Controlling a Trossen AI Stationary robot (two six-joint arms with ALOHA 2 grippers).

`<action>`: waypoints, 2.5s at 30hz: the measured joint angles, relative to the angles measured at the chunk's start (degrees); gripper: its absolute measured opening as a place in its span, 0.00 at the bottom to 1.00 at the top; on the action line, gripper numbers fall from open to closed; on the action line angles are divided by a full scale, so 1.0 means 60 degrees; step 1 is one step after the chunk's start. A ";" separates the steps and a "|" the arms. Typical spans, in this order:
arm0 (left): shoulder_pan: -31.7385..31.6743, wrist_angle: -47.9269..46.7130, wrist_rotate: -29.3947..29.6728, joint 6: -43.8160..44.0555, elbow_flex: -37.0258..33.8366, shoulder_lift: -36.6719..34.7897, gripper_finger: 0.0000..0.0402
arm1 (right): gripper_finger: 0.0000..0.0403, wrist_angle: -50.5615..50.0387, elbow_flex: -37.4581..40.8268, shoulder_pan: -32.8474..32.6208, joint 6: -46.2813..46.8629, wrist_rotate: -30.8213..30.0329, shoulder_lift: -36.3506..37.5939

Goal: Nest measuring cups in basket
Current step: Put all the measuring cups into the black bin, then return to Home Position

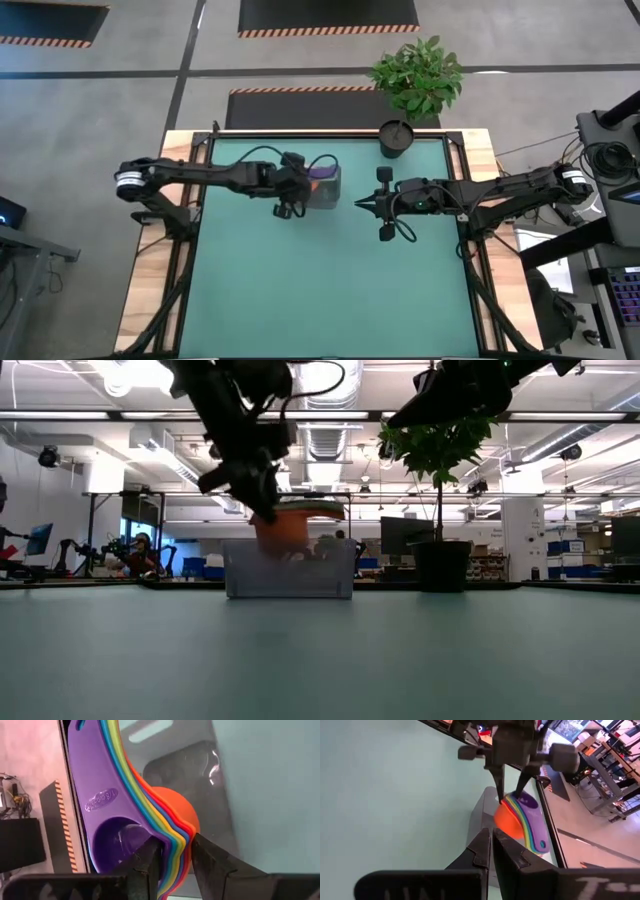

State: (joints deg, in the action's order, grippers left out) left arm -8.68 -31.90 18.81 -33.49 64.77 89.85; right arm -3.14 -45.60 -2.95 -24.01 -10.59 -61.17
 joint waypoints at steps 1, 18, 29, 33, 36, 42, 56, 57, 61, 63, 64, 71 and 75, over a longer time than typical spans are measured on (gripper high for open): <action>-0.0053 0.0023 0.0004 -0.0082 0.0001 0.0084 0.20 | 0.02 -0.0001 0.0000 -0.0001 -0.0002 0.0000 0.0001; -0.0425 -0.0017 -0.0090 -0.0839 0.0007 0.1243 0.20 | 0.02 -0.0004 0.0000 0.0001 -0.0033 -0.0001 0.0001; -0.0479 -0.0010 -0.0565 -0.0814 0.0011 0.1267 0.20 | 0.02 -0.0004 0.0000 0.0001 -0.0033 0.0000 0.0001; -0.0508 -0.0009 -0.0565 -0.0761 0.0011 0.1267 0.22 | 0.02 -0.0004 0.0000 -0.0002 -0.0033 -0.0002 0.0001; -0.0523 0.0001 -0.0565 -0.0680 0.0011 0.1267 0.23 | 0.02 -0.0004 0.0000 0.0001 -0.0033 -0.0004 0.0001; -0.0526 0.0061 -0.0561 -0.0617 0.0011 0.1267 0.26 | 0.02 -0.0004 0.0000 -0.0002 -0.0033 0.0000 0.0001; -0.0526 -0.0046 -0.0561 -0.0500 0.0011 0.1266 0.31 | 0.02 -0.0004 0.0000 -0.0002 -0.0033 -0.0001 0.0001; -0.0525 -0.0088 -0.0557 -0.0459 0.0011 0.1267 0.32 | 0.02 -0.0004 0.0000 0.0000 -0.0033 -0.0001 0.0001; -0.0512 -0.0295 -0.0561 -0.0203 0.0011 0.1260 0.34 | 0.02 -0.0004 0.0000 0.0001 -0.0082 -0.0003 0.0001; -0.0501 -0.0407 -0.0561 -0.0027 0.0017 0.1215 0.34 | 0.02 -0.0004 0.0000 -0.0002 -0.0087 0.0000 0.0001; -0.0490 -0.0447 -0.0561 0.0053 0.0061 0.1178 0.35 | 0.02 -0.0004 0.0000 0.0000 -0.0102 0.0000 0.0001; -0.0300 -0.0931 -0.0835 0.0270 0.0490 0.0646 0.35 | 0.02 -0.0004 0.0005 0.0000 -0.0191 0.0008 0.0002; -0.0111 -0.0736 -0.1420 0.1348 0.0364 -0.0142 0.34 | 0.02 0.0027 0.0355 0.0001 -0.0395 0.0145 0.0270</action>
State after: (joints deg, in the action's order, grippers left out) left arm -9.34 -36.32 10.29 -25.40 66.96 89.00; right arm -2.97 -43.47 -2.94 -26.38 -9.72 -59.55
